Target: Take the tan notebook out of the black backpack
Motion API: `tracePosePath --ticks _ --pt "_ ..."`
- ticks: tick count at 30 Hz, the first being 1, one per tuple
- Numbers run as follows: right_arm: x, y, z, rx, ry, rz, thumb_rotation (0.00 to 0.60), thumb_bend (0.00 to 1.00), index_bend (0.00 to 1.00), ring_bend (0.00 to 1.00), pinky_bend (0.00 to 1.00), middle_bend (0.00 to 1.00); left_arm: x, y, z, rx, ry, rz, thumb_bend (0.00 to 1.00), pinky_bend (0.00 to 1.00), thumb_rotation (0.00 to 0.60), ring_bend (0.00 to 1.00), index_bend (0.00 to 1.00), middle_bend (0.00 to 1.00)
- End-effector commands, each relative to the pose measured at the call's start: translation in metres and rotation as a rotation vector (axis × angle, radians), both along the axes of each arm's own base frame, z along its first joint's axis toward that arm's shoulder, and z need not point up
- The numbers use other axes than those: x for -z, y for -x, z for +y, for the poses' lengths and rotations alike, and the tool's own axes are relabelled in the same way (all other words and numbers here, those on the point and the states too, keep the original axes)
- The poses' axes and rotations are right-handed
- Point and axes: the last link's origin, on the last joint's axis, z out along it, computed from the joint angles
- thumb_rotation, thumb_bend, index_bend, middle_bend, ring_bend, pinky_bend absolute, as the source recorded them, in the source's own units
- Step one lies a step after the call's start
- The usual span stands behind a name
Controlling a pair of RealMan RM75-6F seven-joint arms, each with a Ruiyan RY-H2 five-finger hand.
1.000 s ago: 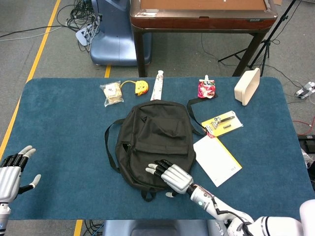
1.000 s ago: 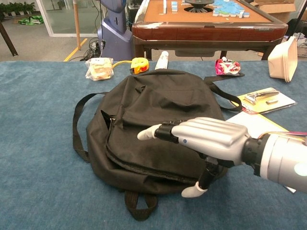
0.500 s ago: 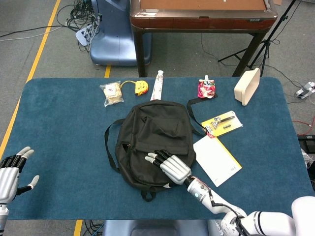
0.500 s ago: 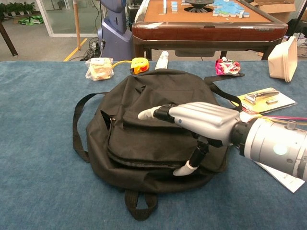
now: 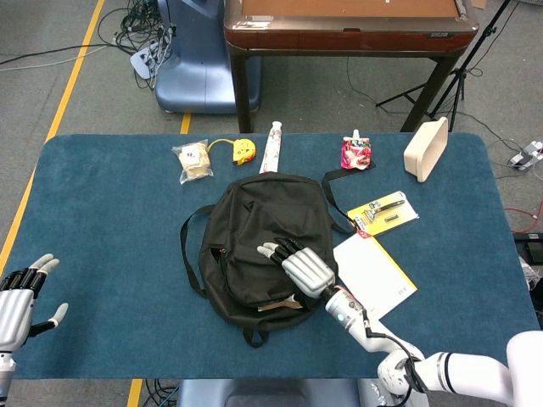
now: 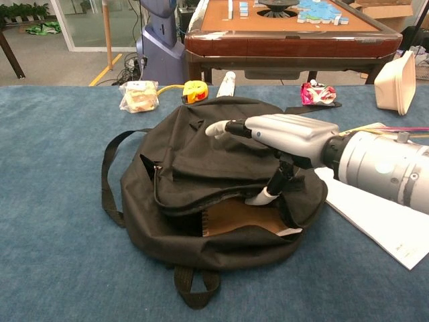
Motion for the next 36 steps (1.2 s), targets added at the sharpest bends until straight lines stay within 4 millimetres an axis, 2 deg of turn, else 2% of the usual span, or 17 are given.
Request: tracePosePath --ticks 1,7,12,16,20,26,29,33,36 --pt "0.005 0.001 -0.003 0.007 -0.020 0.026 0.600 0.31 0.22 0.00 0.10 0.15 0.000 0.000 0.000 -0.001 0.001 0.000 0.25 0.16 0.600 0.18 0.17 0.13" --pt "0.009 0.000 -0.003 0.022 -0.098 0.088 0.600 0.57 0.35 0.00 0.10 0.21 0.000 0.000 0.000 0.000 -0.001 0.001 0.25 0.16 0.600 0.18 0.17 0.14" --pt "0.008 -0.007 -0.005 0.019 -0.077 0.074 0.600 0.67 0.60 0.07 0.10 0.34 -0.001 -0.001 0.002 0.005 0.001 0.003 0.25 0.16 0.600 0.18 0.17 0.13" --pt "0.006 -0.013 -0.009 0.022 -0.043 0.039 0.600 0.78 0.70 0.13 0.11 0.40 -0.002 -0.004 0.010 0.033 0.012 0.006 0.25 0.16 0.600 0.18 0.17 0.14" --pt "0.002 -0.019 -0.017 0.054 -0.019 -0.025 0.600 0.81 0.74 0.16 0.13 0.43 -0.003 -0.009 0.021 0.078 0.025 0.007 0.25 0.16 0.600 0.18 0.18 0.13" --pt "-0.005 -0.022 -0.034 0.103 0.049 -0.079 0.600 0.82 0.74 0.17 0.14 0.44 -0.006 -0.024 0.041 0.173 0.055 -0.028 0.25 0.16 0.600 0.19 0.22 0.14" --pt "-0.006 -0.024 -0.042 0.135 0.080 -0.105 0.600 0.82 0.74 0.17 0.14 0.44 -0.005 -0.035 0.049 0.248 0.072 -0.075 0.25 0.19 0.600 0.24 0.28 0.22" --pt "-0.005 -0.029 -0.050 0.180 0.107 -0.153 0.600 0.82 0.74 0.17 0.14 0.44 0.001 -0.050 0.057 0.357 0.133 -0.159 0.25 0.31 0.600 0.36 0.38 0.38" --pt "-0.004 -0.034 -0.054 0.198 0.126 -0.181 0.600 0.82 0.74 0.17 0.14 0.44 0.009 -0.063 0.063 0.438 0.207 -0.224 0.25 0.38 0.600 0.43 0.44 0.46"
